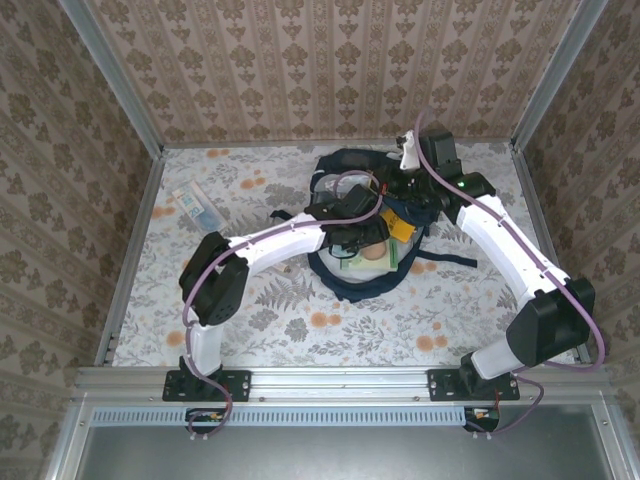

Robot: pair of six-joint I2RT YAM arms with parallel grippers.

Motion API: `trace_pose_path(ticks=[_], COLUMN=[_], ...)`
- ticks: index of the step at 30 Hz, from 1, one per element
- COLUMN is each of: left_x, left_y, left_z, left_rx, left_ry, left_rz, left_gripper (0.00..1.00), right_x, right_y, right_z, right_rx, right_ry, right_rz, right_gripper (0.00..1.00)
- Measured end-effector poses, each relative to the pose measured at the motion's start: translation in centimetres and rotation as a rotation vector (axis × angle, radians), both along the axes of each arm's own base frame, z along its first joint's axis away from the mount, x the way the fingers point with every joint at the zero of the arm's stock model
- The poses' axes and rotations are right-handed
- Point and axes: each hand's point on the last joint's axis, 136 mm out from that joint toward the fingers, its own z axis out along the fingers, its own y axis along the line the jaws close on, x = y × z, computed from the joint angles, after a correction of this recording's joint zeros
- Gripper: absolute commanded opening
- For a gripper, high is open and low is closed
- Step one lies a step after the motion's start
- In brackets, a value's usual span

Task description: Pack the student bag

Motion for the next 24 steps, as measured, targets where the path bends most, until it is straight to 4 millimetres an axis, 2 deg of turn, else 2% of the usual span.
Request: trace_pose_path(ticks=[5,8,13,16,18,21,24], left_x=[0.4,0.8,2.8,3.7,4.1,4.8,4.8], left_y=[1.5,3.4,7.3,9.1,9.7,9.7,9.5], left_z=[-0.4,0.1,0.5,-0.1,-0.2,-0.3,-0.4], left_rx=[0.062,0.097,0.144,0.171,0.184,0.197,0.208], left_ry=[-0.014,-0.02,-0.016,-0.001,0.005,-0.002,-0.009], left_rz=[-0.031,-0.04,-0.006,0.003,0.0,-0.019,-0.036], left_gripper=[0.52,0.52,0.54,0.66,0.8,0.87,0.89], right_x=[0.2,0.2,0.2,0.2,0.3,0.3,0.3], right_y=[-0.2,-0.1,0.1,0.2,0.2,0.2,0.2], right_z=[0.1,0.2,0.4,0.6,0.7,0.8,0.8], right_rx=[0.003,0.008,0.02,0.026,0.029,0.032,0.032], right_ry=[-0.004,-0.009,-0.013,-0.017,-0.021,-0.025,-0.026], right_rz=[-0.005,-0.001,0.011,0.014,0.015,0.015,0.015], right_gripper=[0.0,0.0,0.0,0.0,0.0,0.0,0.0])
